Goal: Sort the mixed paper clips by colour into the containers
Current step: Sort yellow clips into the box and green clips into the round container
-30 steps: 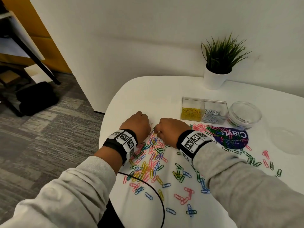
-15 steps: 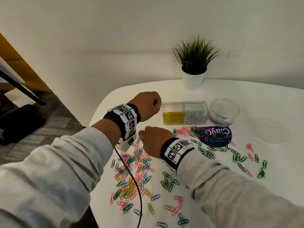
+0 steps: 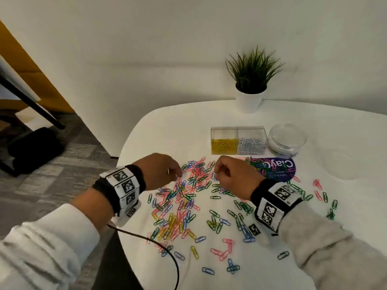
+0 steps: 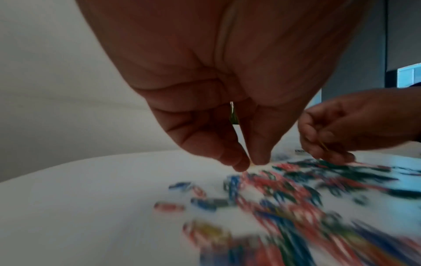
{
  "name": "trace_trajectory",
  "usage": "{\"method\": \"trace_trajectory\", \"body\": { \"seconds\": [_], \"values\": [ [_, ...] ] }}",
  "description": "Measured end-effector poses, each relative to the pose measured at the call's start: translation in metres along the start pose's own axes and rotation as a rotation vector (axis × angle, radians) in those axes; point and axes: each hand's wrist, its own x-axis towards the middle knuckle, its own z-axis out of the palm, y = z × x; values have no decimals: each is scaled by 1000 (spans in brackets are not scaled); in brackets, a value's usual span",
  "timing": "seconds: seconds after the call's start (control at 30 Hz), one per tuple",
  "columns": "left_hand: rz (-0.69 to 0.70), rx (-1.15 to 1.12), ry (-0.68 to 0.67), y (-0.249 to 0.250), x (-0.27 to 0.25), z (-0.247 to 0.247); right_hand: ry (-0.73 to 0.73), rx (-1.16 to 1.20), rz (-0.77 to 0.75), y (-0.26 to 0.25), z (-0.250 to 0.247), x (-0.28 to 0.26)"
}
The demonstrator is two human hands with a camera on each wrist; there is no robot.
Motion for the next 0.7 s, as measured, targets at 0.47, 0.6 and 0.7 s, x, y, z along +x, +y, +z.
{"method": "trace_trajectory", "body": {
  "seconds": [0.47,0.6,0.7],
  "values": [
    [-306,-175,311,-35,-34,58,-287,-456,-126,-55,51,47],
    [-252,-208,309,-35,-29,65,-267,-462,-116,-51,55,53],
    [-231,-135,279,-36,-25,62,-241,-451,-101,-48,57,54]
  ]
}}
